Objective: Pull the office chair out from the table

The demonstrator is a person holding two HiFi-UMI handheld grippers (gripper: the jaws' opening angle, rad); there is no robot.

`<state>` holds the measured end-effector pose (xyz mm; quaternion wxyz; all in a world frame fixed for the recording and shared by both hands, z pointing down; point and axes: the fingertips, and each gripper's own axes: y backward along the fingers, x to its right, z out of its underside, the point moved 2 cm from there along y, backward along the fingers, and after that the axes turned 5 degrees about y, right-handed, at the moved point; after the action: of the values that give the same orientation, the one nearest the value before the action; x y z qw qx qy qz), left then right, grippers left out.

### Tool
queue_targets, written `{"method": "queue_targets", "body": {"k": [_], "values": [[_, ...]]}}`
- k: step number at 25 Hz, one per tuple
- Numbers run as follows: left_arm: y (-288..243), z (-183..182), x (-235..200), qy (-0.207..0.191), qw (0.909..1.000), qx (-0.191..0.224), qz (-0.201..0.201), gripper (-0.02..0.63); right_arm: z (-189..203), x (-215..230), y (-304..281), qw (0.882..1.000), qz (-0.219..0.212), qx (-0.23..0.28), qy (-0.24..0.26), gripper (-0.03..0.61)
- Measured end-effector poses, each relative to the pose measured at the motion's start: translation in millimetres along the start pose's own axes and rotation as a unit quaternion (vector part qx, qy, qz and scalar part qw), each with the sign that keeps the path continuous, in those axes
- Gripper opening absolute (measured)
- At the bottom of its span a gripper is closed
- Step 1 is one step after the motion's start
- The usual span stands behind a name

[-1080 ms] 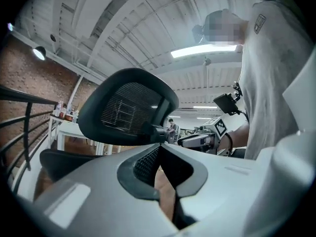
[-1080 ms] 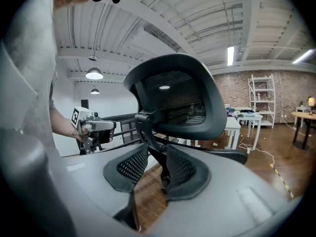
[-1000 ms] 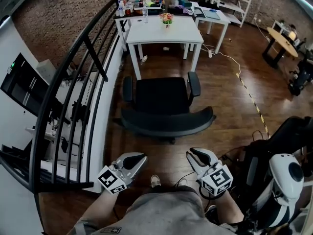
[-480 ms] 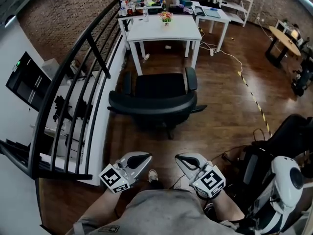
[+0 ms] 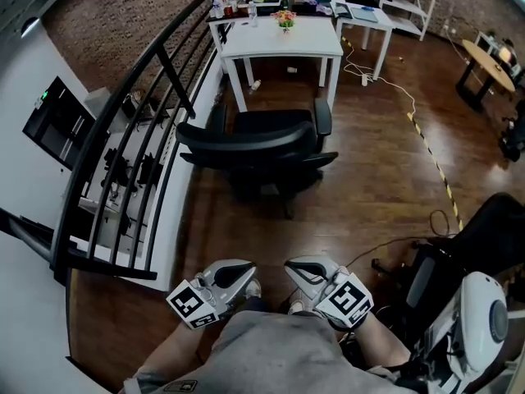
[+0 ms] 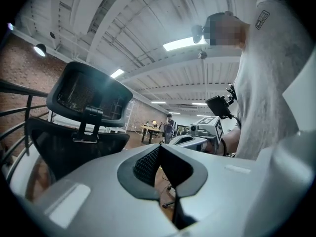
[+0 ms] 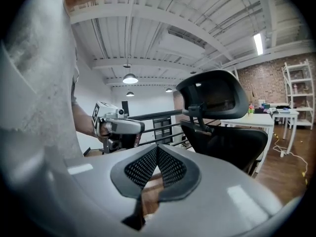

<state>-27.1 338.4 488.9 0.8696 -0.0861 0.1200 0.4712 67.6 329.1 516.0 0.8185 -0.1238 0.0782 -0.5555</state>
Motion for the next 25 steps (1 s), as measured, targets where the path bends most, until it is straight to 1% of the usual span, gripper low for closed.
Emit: {"method": "queue_targets", "body": {"k": [4,7,10,14,19,25], "values": [[4,4,13,0.002,0.9999,-0.001,0.015,0.000,5,-21,-3,1.000,-0.013,-0.004,0.001,0.006],[7,7,15,0.000,0.9993,-0.003,0.037,0.000,9,-31,-11,1.000,-0.009,-0.003,-0.002,0.006],[16,4,14,-0.007,0.9985,-0.008,0.054,0.000,4,-40,-22,1.000,-0.005,0.001,-0.011,0.006],[23,3,10,-0.007,0.9979,-0.009,0.064,0.000,-4,-46,-31,1.000,-0.001,-0.002,-0.009,0.006],[28,9,9,-0.003,0.9969,-0.019,0.077,0.000,0,-49,-37,1.000,0.015,-0.005,-0.019,0.006],[30,12,9,0.002,0.9958,-0.026,0.088,0.000,-2,-55,-42,1.000,0.011,-0.013,-0.017,0.006]]}}
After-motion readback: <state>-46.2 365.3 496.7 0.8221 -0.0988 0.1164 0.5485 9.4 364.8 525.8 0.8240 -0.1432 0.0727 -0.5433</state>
